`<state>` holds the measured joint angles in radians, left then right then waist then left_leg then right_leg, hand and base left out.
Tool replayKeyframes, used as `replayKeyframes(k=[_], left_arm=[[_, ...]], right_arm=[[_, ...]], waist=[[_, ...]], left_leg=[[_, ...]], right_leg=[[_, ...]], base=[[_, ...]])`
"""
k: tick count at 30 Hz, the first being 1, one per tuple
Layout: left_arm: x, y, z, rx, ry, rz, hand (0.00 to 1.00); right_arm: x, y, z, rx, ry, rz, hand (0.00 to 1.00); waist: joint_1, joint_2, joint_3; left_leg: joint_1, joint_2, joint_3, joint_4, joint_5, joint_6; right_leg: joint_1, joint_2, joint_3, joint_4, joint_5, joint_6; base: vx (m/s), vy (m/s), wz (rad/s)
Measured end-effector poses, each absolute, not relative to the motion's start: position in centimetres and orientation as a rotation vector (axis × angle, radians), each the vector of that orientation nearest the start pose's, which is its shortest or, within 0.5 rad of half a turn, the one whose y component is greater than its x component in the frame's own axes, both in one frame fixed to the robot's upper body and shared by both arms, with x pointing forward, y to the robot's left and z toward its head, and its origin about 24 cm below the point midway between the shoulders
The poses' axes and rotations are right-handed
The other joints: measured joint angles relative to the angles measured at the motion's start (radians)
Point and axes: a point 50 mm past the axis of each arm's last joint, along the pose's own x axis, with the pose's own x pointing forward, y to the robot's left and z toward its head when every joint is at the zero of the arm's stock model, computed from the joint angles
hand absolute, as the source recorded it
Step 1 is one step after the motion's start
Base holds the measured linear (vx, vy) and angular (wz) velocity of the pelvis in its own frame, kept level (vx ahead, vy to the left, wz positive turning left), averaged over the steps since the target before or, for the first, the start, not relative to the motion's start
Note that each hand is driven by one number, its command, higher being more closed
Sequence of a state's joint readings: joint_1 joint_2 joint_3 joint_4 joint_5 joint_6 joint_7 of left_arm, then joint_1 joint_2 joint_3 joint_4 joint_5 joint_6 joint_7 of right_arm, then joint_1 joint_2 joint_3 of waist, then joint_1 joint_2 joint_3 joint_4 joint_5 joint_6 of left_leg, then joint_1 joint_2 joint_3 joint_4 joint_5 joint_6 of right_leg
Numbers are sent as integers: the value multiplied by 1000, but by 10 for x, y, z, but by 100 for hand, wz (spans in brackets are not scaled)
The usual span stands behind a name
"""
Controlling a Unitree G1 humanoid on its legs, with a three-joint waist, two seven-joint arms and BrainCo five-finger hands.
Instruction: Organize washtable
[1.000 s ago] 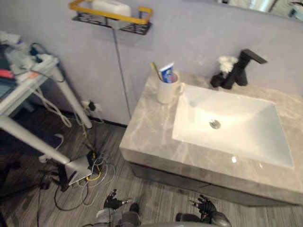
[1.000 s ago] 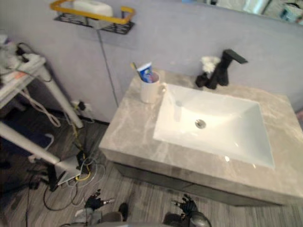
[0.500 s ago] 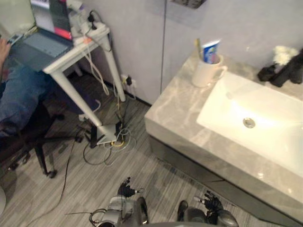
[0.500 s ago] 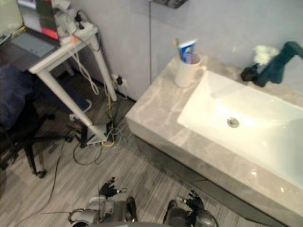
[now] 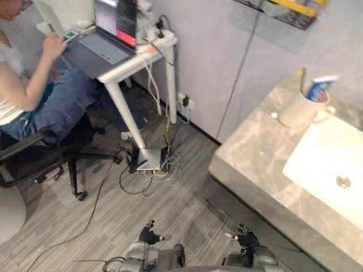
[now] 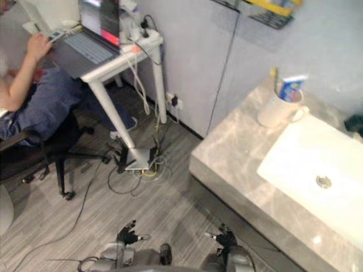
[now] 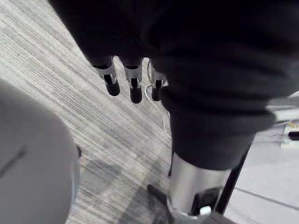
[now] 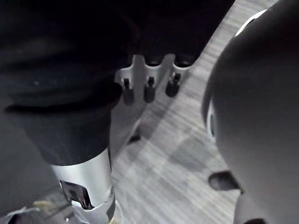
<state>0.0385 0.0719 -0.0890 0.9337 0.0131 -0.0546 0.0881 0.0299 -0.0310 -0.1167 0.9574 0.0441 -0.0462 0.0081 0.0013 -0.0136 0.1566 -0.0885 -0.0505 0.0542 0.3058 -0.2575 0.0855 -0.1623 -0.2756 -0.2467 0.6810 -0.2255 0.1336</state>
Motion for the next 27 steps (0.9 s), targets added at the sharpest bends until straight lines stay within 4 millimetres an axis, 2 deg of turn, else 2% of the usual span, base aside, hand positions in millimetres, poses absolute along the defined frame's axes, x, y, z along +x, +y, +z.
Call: replayKeyframes(k=[1, 3, 4, 5, 6, 7, 8, 9, 11, 12, 13, 14, 15, 16, 18, 19, 20, 21, 22, 23, 24, 25, 26, 27], left_arm=[[141, 168, -144, 154, 912, 30, 0], [140, 171, -144, 158, 914, 41, 0], [140, 171, -144, 158, 913, 42, 0], [140, 169, -144, 153, 914, 41, 0], [140, 167, -144, 147, 916, 37, 0], [140, 164, -145, 139, 922, 37, 0], [141, 159, -144, 119, 913, 40, 0], [140, 157, -145, 112, 914, 40, 0], [136, 156, -147, 107, 929, 39, 0], [137, 156, -146, 104, 923, 38, 0], [138, 155, -146, 104, 920, 36, 0], [139, 154, -146, 103, 915, 32, 0], [140, 151, -145, 99, 908, 21, 0], [140, 151, -145, 101, 910, 21, 0], [139, 155, -145, 121, 909, 14, 0], [143, 154, -144, 148, 899, -11, 0], [145, 154, -143, 172, 895, -34, 0], [145, 154, -143, 178, 893, -41, 0], [152, 148, -139, 174, 867, -57, 0], [152, 146, -139, 177, 864, -64, 0], [155, 148, -138, 194, 853, -76, 0], [158, 151, -136, 206, 843, -76, 0], [161, 140, -136, 189, 841, -98, 0], [162, 136, -136, 178, 839, -103, 0]], right_arm=[[136, -177, -147, 70, 937, -142, 0], [137, -174, -146, 64, 931, -109, 0], [138, -175, -146, 56, 933, -79, 0], [141, -171, -145, 28, 933, -5, 0], [140, -168, -146, 27, 938, 29, 0], [139, -168, -146, 21, 942, 47, 0], [141, -166, -145, 30, 935, 35, 0], [142, -161, -145, 62, 919, -6, 0], [146, -155, -144, 76, 900, -7, 0], [145, -154, -145, 75, 912, -4, 0], [144, -149, -145, 84, 915, 1, 0], [145, -147, -145, 86, 912, -6, 0], [143, -150, -146, 78, 918, -15, 0], [142, -153, -146, 70, 924, -19, 0], [143, -150, -146, 71, 924, -12, 0], [146, -151, -145, 71, 918, -17, 0], [146, -152, -146, 67, 926, -30, 0], [146, -153, -147, 65, 930, -34, 0], [148, -158, -145, 53, 920, -41, 0], [148, -158, -145, 52, 917, -41, 0], [148, -155, -145, 59, 918, -38, 0], [150, -150, -145, 70, 913, -29, 0], [155, -156, -143, 60, 903, -45, 0], [155, -160, -143, 71, 903, -68, 0]], waist=[[-7, -7, -4], [-13, -10, -5], [-13, -9, -4], [-11, -3, -2], [0, -14, -7], [5, -12, -3], [25, 17, -12], [24, 30, -16], [15, 40, -19], [20, 28, -16], [19, 16, -10], [9, 9, -11], [8, 15, -12], [18, 15, -19], [15, -15, -32], [14, -22, -27], [13, -22, -22], [12, -22, -21], [1, 19, -1], [-5, 34, 3], [-20, 9, -2], [-17, -4, 7], [-39, 39, 27], [-41, 50, 27]], left_leg=[[6, 1, -29, 2, -1, 1], [36, 1, -155, -11, 0, 0], [43, 1, -180, -11, 0, -1], [53, -2, -229, -8, -3, -19], [67, -24, -264, -4, -13, -36], [77, -26, -286, 7, -23, -52], [73, -13, -312, 23, -22, -70], [70, 2, -319, 23, -20, -81], [74, 15, -326, 27, -16, -90], [59, 0, -328, 85, -6, -125], [44, -7, -323, 103, -15, -126], [41, 5, -322, 55, -16, -124], [29, 39, -321, -41, 29, -164], [37, 33, -323, -44, 42, -150], [7, 5, -315, -37, 81, -147], [-26, -5, -269, -16, 94, -158], [-51, -5, -164, 6, 111, -173], [-61, -3, -93, 17, 124, -167], [-55, 36, 89, 25, 156, -125], [-55, 41, 99, 18, 160, -126], [-36, 36, 159, -43, 170, -111], [-22, 39, 245, -53, 143, -97], [-24, 102, 372, -40, 67, -61], [-17, 94, 375, -61, 86, -44]], right_leg=[[-14, 25, 29, 17, -29, -8], [-82, 151, 145, -8, -82, -48], [-95, 179, 182, -40, -82, -49], [-106, 228, 256, -144, -72, -49], [-101, 236, 280, -280, 21, -78], [-96, 232, 272, -274, 63, -86], [-61, 230, 236, -305, 76, -96], [-29, 231, 204, -334, 76, -96], [9, 237, 171, -375, 81, -105], [51, 224, 160, -409, 86, -113], [72, 212, 152, -425, 87, -113], [111, 199, 124, -442, 87, -113], [130, 205, 86, -443, 85, -110], [136, 207, 80, -445, 81, -103], [142, 177, 47, -470, 84, -97], [145, 157, 5, -476, 88, -91], [159, 131, -36, -472, 91, -87], [166, 127, -56, -463, 91, -87], [138, 130, -86, -373, 59, -76], [146, 147, -81, -409, 55, -77], [169, 161, -84, -568, 117, -107], [160, 135, -116, -579, 179, -91], [172, 155, -171, -556, 171, -85], [175, 152, -178, -549, 164, -73]], base=[[332, -68, 142], [296, -120, 158], [276, -142, 153], [277, -154, 157], [340, -194, 160], [344, -143, 133], [286, -115, 99], [261, -101, 80], [224, -110, 52], [162, -40, 44], [142, -16, 59], [112, 5, 74], [102, 20, 72], [80, 33, 75], [69, 47, 81], [60, 143, 106], [41, 125, 108], [9, 136, 126], [-35, 84, 99], [-64, 133, 139], [-64, 84, 98], [-34, 88, 135], [-35, 73, 84], [-56, 96, 69]])
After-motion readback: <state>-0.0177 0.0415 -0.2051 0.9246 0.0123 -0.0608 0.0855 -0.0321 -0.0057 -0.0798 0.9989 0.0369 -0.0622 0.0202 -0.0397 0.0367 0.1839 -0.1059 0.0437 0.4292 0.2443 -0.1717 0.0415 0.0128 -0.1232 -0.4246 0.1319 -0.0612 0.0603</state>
